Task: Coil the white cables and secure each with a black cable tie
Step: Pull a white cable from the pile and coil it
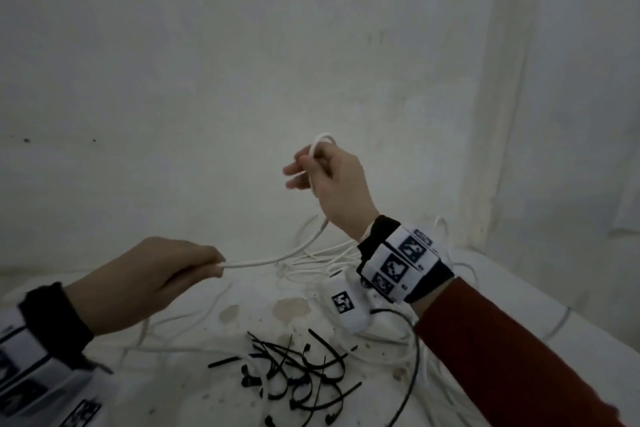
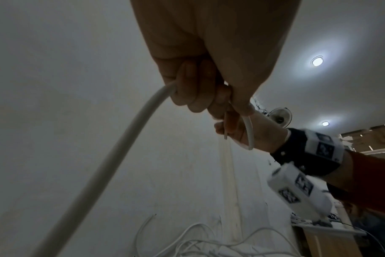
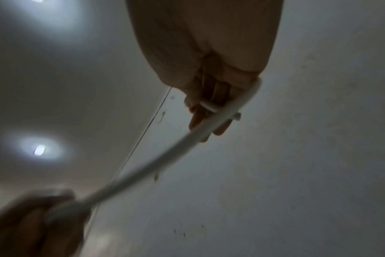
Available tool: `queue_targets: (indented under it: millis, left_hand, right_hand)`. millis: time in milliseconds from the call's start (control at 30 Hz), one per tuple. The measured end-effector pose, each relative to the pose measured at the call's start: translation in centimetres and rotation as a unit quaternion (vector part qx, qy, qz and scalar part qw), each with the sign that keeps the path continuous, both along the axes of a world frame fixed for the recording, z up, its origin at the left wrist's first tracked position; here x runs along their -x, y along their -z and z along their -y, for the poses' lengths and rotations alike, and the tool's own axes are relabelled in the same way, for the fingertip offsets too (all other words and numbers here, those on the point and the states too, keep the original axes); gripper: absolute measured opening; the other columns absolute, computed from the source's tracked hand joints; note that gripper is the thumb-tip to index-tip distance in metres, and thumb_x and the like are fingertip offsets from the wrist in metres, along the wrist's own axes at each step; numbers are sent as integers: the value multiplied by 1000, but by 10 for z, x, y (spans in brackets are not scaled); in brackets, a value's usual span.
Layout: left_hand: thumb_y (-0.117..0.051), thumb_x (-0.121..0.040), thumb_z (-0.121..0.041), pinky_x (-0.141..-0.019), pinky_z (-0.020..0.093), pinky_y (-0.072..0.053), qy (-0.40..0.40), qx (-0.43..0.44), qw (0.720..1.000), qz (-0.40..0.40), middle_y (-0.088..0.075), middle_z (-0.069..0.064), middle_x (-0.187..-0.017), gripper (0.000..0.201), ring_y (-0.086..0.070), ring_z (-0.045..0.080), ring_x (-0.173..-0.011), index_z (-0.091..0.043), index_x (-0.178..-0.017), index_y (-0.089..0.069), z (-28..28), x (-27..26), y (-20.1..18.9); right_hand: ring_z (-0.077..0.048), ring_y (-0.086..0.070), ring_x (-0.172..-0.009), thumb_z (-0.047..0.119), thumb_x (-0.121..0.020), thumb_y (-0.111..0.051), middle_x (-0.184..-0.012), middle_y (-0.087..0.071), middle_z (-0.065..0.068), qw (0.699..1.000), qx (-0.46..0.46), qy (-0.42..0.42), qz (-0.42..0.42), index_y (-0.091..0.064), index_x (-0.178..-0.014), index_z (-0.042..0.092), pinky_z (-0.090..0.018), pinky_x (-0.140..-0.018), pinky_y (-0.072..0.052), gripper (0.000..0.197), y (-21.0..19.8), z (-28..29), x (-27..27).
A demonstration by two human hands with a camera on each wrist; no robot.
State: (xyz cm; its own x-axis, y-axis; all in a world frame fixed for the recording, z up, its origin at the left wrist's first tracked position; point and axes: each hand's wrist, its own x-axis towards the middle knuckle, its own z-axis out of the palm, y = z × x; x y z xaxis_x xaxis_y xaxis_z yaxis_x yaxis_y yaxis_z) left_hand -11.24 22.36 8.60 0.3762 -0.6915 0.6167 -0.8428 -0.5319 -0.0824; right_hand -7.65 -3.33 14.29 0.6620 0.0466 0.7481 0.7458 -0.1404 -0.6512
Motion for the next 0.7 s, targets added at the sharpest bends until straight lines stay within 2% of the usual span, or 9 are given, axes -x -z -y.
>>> queue_targets:
  millis: [67, 133, 200, 233, 367, 433, 500, 600, 700]
  left_hand:
    - [-32, -97, -53, -55, 7, -36, 2, -3, 1000, 14, -57, -19, -67, 34, -50, -6, -58, -33, -88, -58, -8, 6, -11]
    - [-31, -97, -53, -56, 9, -37, -8, -6, 999, 35, -58, -17, -66, 38, -50, -3, -59, -30, -86, -58, -17, 8, -20]
    - [-29, -97, -55, -58, 15, -40, -24, 0, 999, 48, -61, -14, -67, 43, -51, 1, -61, -27, -85, -60, -27, 8, -29]
    - [-29, -96, -56, -59, 16, -40, -34, 5, 998, 54, -61, -14, -68, 45, -51, 2, -62, -26, -84, -60, -32, 7, -34]
    - [-26, -95, -59, -59, 12, -37, -70, 24, 994, 76, -56, -15, -63, 54, -50, 0, -64, -21, -82, -62, -45, 5, -49]
    - [-28, -94, -57, -57, 8, -34, -83, 31, 993, 79, -50, -19, -60, 51, -50, -5, -63, -22, -81, -62, -47, 2, -56]
    - [-33, -92, -54, -53, 9, -33, -100, 41, 992, 71, -46, -18, -54, 45, -49, -2, -60, -22, -81, -62, -48, -1, -61]
    - [-37, -90, -51, -50, 11, -31, -123, 75, 989, 24, -49, -4, -55, 33, -45, 3, -53, -31, -79, -60, -46, -5, -60]
    - [-47, -97, -37, -51, 9, -32, -126, 129, 982, -60, -51, 0, -60, 25, -48, 1, -53, -30, -77, -60, -42, -5, -54]
  right_hand:
    - [-21, -67, -63, 4, -97, -46, -82, -70, -4, 980, 191, 40, 28, -52, -83, 11, -34, -69, -56, 17, 6, -3, 4]
    - [-13, -64, -63, 10, -98, -46, -87, -72, 3, 925, 373, 54, 46, -48, -85, 17, -28, -67, -52, 15, 10, -6, 11]
    - [1, -57, -63, 14, -98, -45, -88, -73, 7, 875, 479, 50, 45, -47, -86, 20, -21, -66, -45, 14, 12, -9, 18]
    - [4, -55, -63, 14, -98, -45, -85, -72, 8, 865, 499, 37, 34, -47, -86, 20, -17, -65, -41, 14, 12, -10, 21]
    - [-2, -50, -57, 20, -102, -42, -61, -57, 7, 877, 478, -37, -35, -59, -90, 14, -14, -62, -37, 22, 12, -18, 35]
    - [-5, -43, -53, 30, -104, -36, -58, -46, 6, 891, 447, -61, -46, -68, -92, 13, -17, -60, -35, 38, 14, -23, 39]
    - [-14, -36, -54, 40, -103, -32, -59, -38, -1, 906, 404, -104, -65, -70, -85, 11, -24, -59, -32, 51, 18, -28, 42]
    - [-20, -31, -53, 34, -101, -40, -55, -34, -6, 928, 294, -205, -99, -64, -72, 7, -25, -56, -29, 46, 23, -37, 44]
    - [-10, -37, -46, 30, -97, -37, -48, -36, 5, 930, 130, -306, -154, -58, -76, 6, -27, -60, -37, 38, 21, -42, 38]
